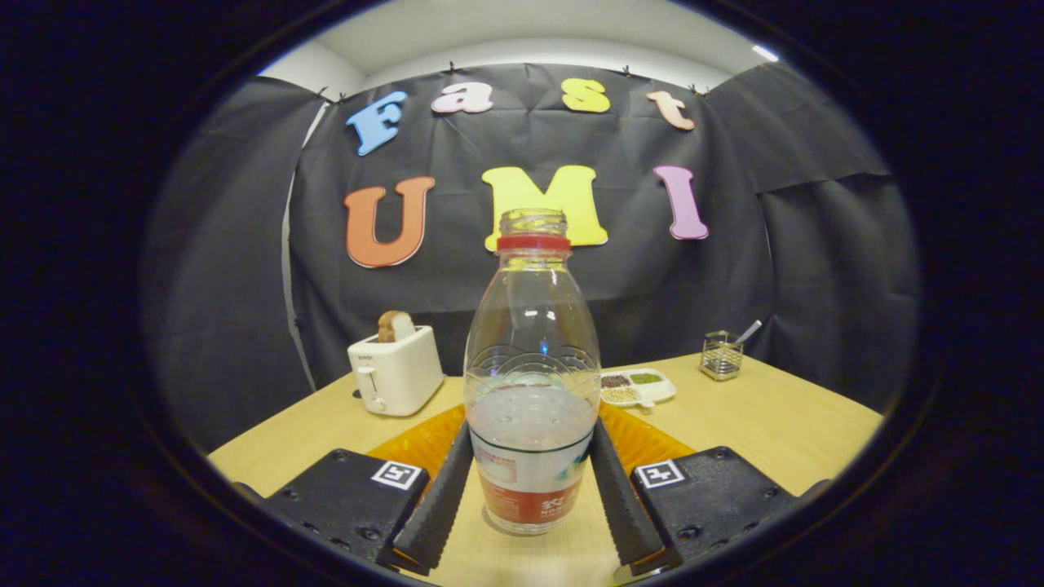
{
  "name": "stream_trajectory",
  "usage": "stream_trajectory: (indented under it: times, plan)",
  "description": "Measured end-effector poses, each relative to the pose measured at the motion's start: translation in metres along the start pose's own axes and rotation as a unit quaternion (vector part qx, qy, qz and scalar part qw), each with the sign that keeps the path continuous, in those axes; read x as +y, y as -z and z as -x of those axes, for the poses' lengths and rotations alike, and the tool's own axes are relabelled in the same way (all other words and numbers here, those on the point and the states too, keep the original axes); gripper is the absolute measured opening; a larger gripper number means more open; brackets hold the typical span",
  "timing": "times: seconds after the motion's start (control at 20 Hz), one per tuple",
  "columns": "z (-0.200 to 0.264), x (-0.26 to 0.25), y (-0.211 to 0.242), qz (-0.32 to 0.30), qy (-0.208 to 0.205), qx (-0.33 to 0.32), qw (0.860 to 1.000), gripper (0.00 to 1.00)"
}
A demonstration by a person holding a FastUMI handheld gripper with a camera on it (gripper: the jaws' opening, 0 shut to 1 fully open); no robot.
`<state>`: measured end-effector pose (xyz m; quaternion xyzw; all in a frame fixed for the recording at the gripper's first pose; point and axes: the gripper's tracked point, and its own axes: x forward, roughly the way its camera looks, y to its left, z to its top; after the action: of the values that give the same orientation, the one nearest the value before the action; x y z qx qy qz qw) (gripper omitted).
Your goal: Take the bottle from table, then pour the juice into the cup, finally place the bottle on the coaster
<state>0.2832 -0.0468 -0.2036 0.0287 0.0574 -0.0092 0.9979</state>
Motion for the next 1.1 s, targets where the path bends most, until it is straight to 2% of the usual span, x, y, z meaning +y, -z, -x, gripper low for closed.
stream_trajectory:
  times: [0.2, 0.5, 0.7, 0.85, 1.0, 1.1]
  plan:
    - [-0.017, 0.002, 0.024, -0.008, 0.001, 0.01, 1.0, 0.81]
    - [-0.036, 0.003, 0.058, 0.033, 0.008, 0.022, 0.999, 0.81]
    - [-0.043, 0.01, 0.065, 0.067, 0.0, 0.018, 0.998, 0.82]
    - [-0.043, 0.015, 0.071, 0.066, -0.009, 0.018, 0.998, 0.83]
    - [-0.036, 0.02, 0.074, 0.067, -0.019, 0.031, 0.997, 1.0]
    - [-0.027, 0.019, 0.066, 0.063, -0.017, 0.023, 0.998, 1.0]
